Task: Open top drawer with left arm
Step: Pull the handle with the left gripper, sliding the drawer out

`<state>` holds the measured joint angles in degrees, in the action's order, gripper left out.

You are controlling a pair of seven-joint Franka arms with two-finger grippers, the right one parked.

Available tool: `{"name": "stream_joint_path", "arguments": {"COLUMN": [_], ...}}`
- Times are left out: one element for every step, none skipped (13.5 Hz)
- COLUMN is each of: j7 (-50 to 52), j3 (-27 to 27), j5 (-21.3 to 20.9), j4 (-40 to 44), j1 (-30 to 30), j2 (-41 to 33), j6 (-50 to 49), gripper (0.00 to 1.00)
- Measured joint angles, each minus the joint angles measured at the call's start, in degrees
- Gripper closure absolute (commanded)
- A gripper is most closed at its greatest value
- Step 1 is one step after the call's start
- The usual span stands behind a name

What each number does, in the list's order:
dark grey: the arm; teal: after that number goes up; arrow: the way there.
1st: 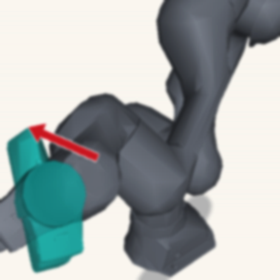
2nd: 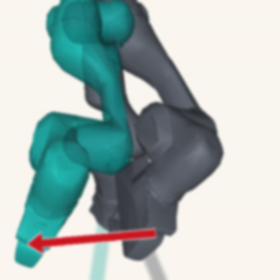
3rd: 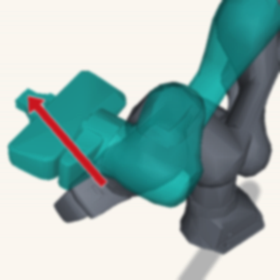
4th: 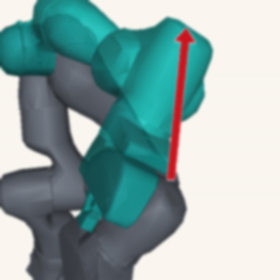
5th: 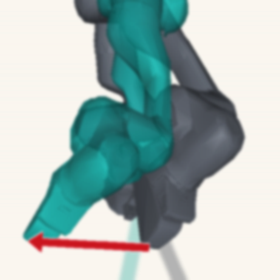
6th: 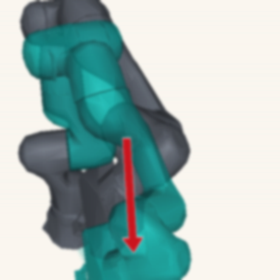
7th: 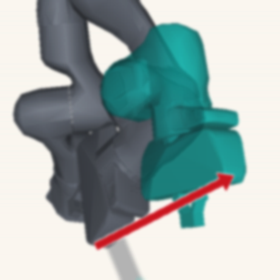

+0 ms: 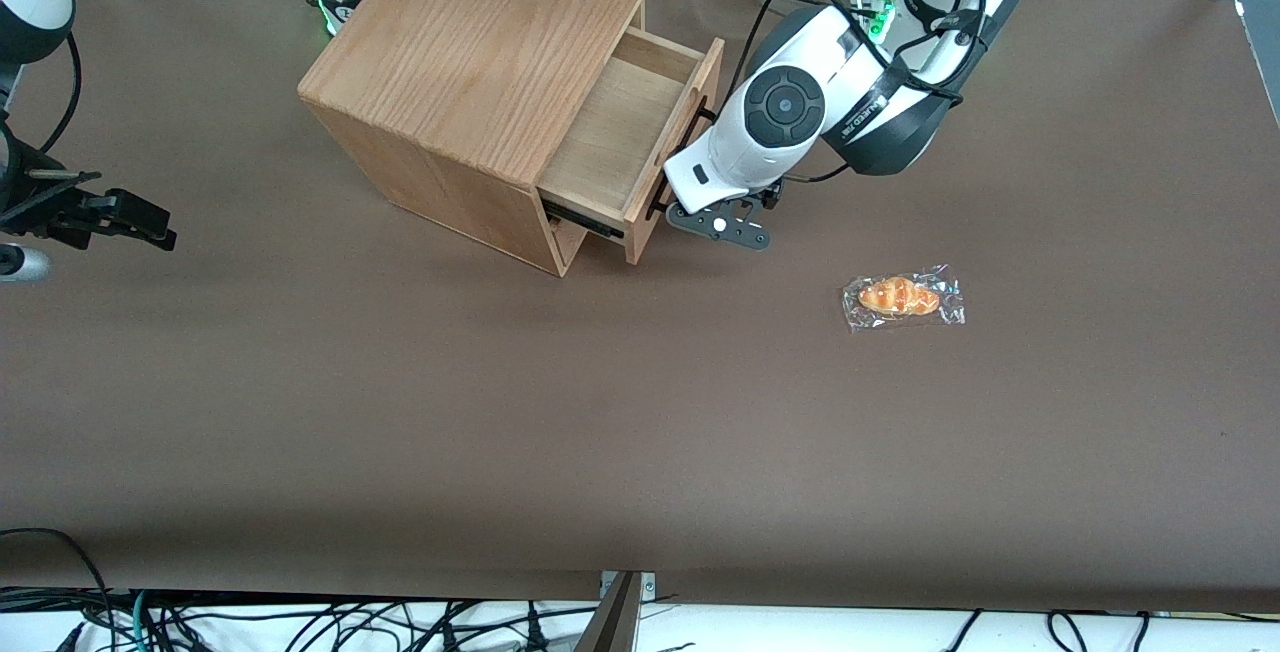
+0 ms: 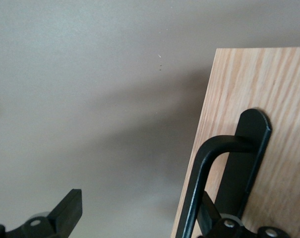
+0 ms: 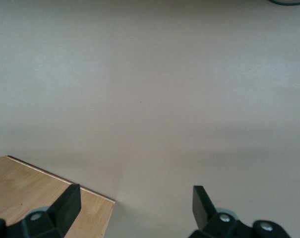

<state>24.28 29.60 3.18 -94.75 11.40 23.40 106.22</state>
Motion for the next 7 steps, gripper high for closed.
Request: {"name": "stream_joint_path", "arguments": {"j7": [0.0, 0.0, -0.1, -0.6, -1.3, -1.8, -2.2], "j3": [0.0, -0.1, -0.1, -0.1, -0.1, -0.1, -0.1], "j5": [0.0, -0.1, -0.2, -0.2, -0.2, -0.2, -0.2], "j4": [0.0, -0.1, -0.2, -0.2, -0.3, -0.3, -0.4], "j1": [-0.2, -0.4, -0.9, -1.4, -1.9, -2.3, -2.5], "j2": [-0.1, -0.1, -0.2, -0.3, -0.3, -0.4, -0.4], "j6": [-0.2, -0.4, -0.6, -0.8, -1.0, -1.1, -1.1], "gripper": [0.0, 0.0, 0.0, 0.0, 0.0, 0.0, 0.0]}}
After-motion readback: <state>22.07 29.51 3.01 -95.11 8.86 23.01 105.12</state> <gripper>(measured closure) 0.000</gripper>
